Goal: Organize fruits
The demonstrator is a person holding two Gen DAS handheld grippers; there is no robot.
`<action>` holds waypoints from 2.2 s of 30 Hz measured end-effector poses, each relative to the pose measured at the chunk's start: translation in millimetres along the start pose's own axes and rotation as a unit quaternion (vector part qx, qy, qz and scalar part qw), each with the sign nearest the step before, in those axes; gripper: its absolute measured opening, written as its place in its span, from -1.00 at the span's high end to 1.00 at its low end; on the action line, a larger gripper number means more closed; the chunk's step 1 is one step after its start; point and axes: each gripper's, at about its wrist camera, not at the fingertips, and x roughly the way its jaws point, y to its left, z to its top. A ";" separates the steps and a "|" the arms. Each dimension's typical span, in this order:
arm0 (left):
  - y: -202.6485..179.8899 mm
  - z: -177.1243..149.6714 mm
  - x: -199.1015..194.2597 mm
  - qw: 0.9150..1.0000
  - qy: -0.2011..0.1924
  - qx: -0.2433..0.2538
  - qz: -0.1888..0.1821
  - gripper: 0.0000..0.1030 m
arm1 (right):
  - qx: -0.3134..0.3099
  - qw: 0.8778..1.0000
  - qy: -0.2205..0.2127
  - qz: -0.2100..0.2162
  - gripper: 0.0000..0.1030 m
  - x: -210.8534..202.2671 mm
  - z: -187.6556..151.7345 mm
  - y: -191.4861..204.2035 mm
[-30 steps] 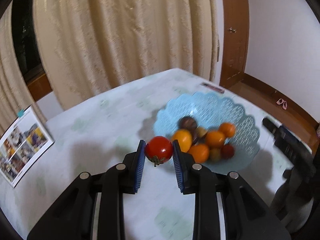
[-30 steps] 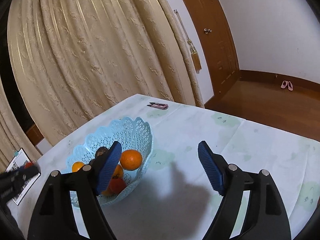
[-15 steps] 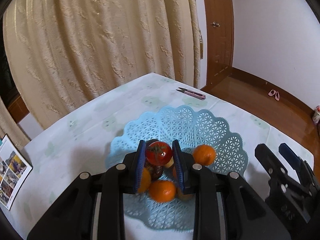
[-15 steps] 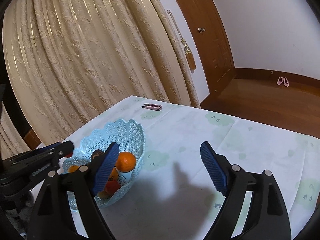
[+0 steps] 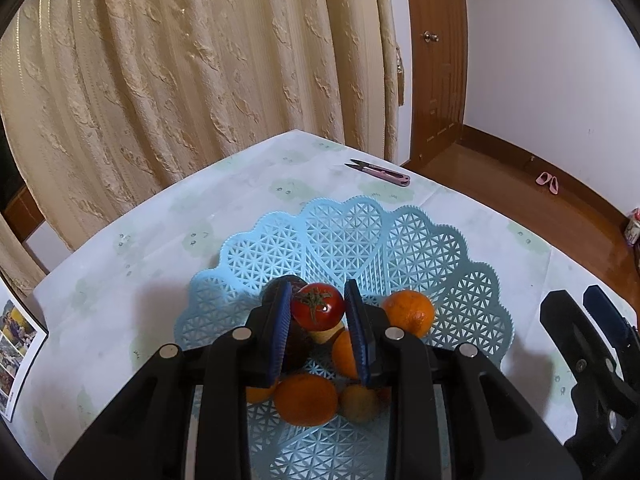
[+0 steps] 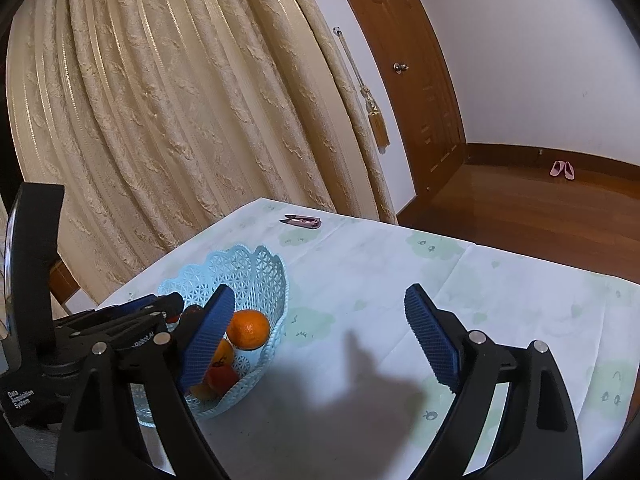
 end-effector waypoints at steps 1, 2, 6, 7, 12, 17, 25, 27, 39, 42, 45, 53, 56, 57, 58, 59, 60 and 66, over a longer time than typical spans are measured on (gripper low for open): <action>-0.4 0.1 0.2 1.000 0.000 0.000 0.000 0.46 | 0.001 1.000 -0.001 0.000 -0.72 -0.4 0.0 -0.5; -0.9 0.2 0.7 1.000 0.000 0.000 0.000 0.46 | 0.002 1.000 -0.002 -0.001 -0.72 -0.7 0.3 -0.8; -3.4 0.7 1.7 1.000 0.000 0.003 -0.002 0.46 | 0.002 1.000 -0.005 -0.001 -0.72 -2.0 0.4 -1.1; -5.0 0.6 1.5 1.000 0.000 0.004 -0.003 0.46 | 0.002 1.000 -0.006 -0.001 -0.72 -2.2 0.4 -1.1; -8.9 1.8 1.8 1.000 -0.001 0.006 -0.004 0.46 | 0.005 1.000 -0.009 -0.003 -0.72 -2.8 1.5 -2.3; -9.3 2.3 -1.9 1.000 -0.009 0.007 0.001 0.21 | 0.004 1.000 -0.010 -0.003 -0.72 -3.7 1.8 -1.7; 1.1 2.6 -17.7 0.999 -0.029 -0.002 0.022 -0.30 | 0.007 1.000 -0.013 0.001 -0.75 -4.8 1.8 -3.5; 3.2 2.4 -23.7 0.999 -0.036 0.000 0.031 -0.39 | 0.008 1.000 -0.014 0.004 -0.83 -5.3 1.8 -2.9; 24.3 -5.5 -54.9 0.993 -0.059 -0.006 0.100 -0.79 | -0.049 0.997 -0.012 0.064 -0.95 -8.4 -5.8 24.4; 33.5 -12.5 -61.3 0.989 -0.066 -0.005 0.135 -0.84 | -0.080 0.994 -0.025 0.075 -0.95 -13.8 -10.0 34.9; 43.2 -22.3 -70.0 0.983 -0.077 -0.007 0.169 -0.90 | -0.105 0.991 -0.018 0.078 -0.95 -14.0 -14.0 43.5; 60.6 -47.1 -73.5 0.973 -0.063 -0.002 0.223 -0.90 | -0.139 0.985 0.042 0.098 -0.95 -5.3 -24.4 57.5; 64.4 -54.2 -73.6 0.972 -0.059 -0.005 0.229 -0.90 | -0.146 0.984 0.044 0.096 -0.95 -5.4 -26.4 59.9; 64.8 -55.4 -73.3 0.971 -0.059 -0.005 0.230 -0.90 | -0.146 0.984 0.045 0.096 -0.95 -5.2 -26.4 59.6; 65.2 -57.1 -72.7 0.971 -0.058 -0.004 0.232 -0.90 | -0.144 0.984 0.046 0.095 -0.95 -4.8 -26.5 59.2; 65.1 -58.5 -72.6 0.971 -0.057 -0.003 0.233 -0.90 | -0.143 0.984 0.048 0.094 -0.95 -4.4 -26.5 58.7; 65.1 -59.3 -72.5 0.971 -0.056 -0.002 0.233 -0.90 | -0.142 0.984 0.049 0.093 -0.95 -3.9 -26.0 58.4; 62.9 -59.6 -70.4 0.970 -0.055 0.007 0.238 -0.90 | -0.143 0.984 0.058 0.089 -0.95 -1.4 -25.7 58.3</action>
